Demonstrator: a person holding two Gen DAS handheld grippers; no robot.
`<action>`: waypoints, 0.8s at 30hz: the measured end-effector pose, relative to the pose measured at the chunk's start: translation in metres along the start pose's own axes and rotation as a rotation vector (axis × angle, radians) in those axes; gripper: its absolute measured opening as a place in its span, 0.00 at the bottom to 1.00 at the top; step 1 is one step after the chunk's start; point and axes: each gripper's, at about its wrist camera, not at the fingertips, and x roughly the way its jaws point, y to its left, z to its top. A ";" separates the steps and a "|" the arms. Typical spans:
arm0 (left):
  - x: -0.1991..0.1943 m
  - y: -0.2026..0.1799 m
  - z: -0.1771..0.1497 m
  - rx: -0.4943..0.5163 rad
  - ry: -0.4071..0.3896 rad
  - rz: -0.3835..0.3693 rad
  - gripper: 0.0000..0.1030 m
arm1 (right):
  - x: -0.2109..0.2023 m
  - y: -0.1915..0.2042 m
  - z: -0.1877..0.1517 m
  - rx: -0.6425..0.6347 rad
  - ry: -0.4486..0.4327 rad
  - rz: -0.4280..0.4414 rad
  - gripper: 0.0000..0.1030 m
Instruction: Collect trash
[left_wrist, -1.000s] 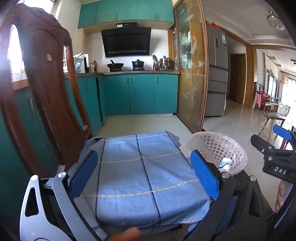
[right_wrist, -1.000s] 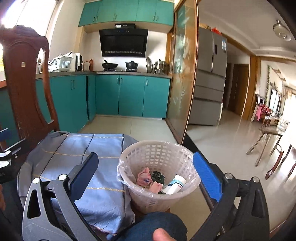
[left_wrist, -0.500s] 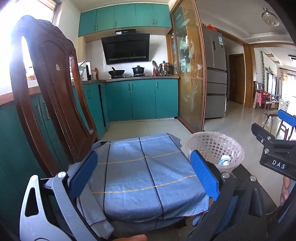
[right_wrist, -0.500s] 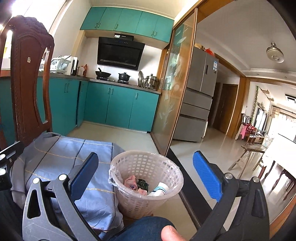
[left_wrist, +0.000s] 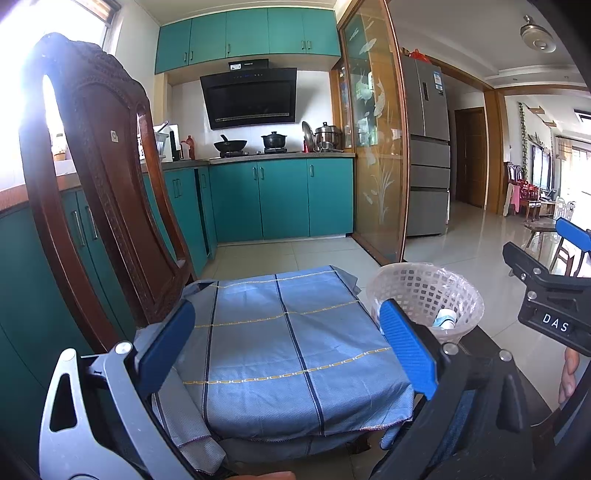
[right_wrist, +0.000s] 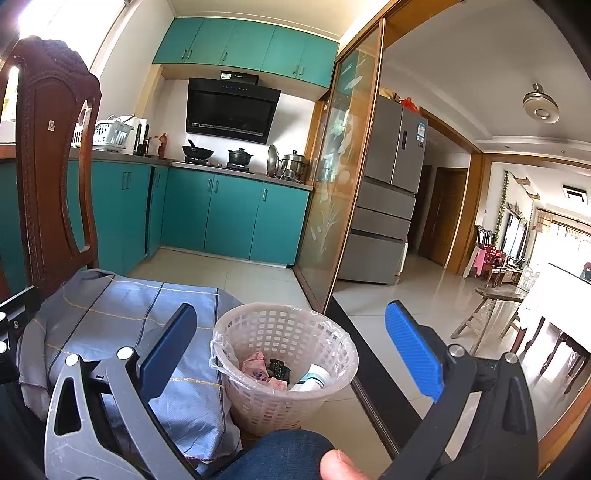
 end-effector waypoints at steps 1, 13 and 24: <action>0.000 0.000 0.000 0.000 0.001 0.000 0.97 | 0.000 0.000 0.000 0.000 0.000 0.000 0.97; -0.001 0.000 0.000 -0.005 0.003 -0.006 0.97 | -0.001 -0.004 -0.001 0.013 0.002 -0.003 0.97; 0.002 -0.001 0.000 -0.012 0.019 -0.013 0.97 | 0.000 -0.005 -0.003 0.011 0.009 -0.004 0.97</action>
